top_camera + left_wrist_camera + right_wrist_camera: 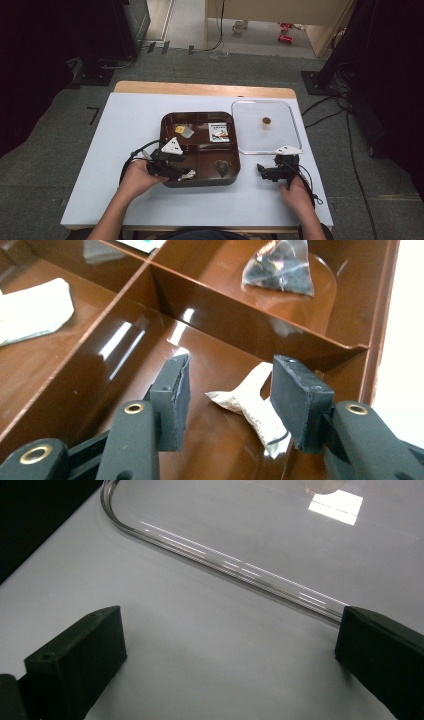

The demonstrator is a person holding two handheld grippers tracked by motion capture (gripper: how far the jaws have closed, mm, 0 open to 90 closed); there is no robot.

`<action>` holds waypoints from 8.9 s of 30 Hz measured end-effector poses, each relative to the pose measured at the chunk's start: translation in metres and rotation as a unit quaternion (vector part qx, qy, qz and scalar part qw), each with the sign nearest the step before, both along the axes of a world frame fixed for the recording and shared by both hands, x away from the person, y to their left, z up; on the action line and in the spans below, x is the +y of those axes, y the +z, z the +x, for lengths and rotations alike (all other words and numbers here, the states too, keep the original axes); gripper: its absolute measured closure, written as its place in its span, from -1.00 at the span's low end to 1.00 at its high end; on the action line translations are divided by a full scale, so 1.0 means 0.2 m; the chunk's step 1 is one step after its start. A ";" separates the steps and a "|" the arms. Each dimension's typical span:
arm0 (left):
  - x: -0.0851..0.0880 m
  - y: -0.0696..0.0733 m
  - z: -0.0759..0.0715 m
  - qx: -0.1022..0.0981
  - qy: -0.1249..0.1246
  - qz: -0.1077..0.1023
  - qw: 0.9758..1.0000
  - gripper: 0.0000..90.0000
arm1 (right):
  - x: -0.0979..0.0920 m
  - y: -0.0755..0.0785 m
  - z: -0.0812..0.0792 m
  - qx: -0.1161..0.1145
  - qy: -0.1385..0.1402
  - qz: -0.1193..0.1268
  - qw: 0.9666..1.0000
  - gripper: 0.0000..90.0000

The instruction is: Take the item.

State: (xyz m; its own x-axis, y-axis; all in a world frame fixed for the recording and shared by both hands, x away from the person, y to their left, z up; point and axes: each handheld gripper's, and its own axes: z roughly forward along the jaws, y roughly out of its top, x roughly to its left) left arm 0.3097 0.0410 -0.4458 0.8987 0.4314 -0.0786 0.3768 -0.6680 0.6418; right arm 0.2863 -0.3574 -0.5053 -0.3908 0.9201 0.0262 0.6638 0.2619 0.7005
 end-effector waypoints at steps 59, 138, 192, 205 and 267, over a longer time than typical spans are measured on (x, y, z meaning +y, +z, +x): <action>0.05 0.04 0.03 0.027 0.031 0.034 0.999 0.53 | 0.00 0.00 0.00 -0.001 0.000 0.000 1.000 -1.00; 0.61 0.02 0.20 0.011 0.244 -0.020 0.970 0.51 | 0.00 0.00 0.00 -0.001 0.000 0.000 1.000 -1.00; 0.56 -0.05 0.25 0.021 0.265 0.011 0.964 0.05 | 0.00 0.00 0.00 0.000 0.000 0.000 1.000 -1.00; 0.63 0.02 0.21 0.001 0.281 -0.016 0.960 0.00 | 0.00 0.00 0.00 0.000 0.000 0.001 1.000 -1.00; 0.96 -0.14 0.23 0.016 0.356 0.028 0.934 -0.04 | 0.00 0.00 0.00 0.000 0.000 0.002 1.000 -1.00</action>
State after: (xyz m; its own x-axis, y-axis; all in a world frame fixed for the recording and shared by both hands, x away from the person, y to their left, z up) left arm 0.3553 0.2329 -0.4742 0.3801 0.9230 -0.0599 0.7567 -0.2730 0.5940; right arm 0.2867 -0.3574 -0.5055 -0.3901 0.9203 0.0296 0.6637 0.2588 0.7018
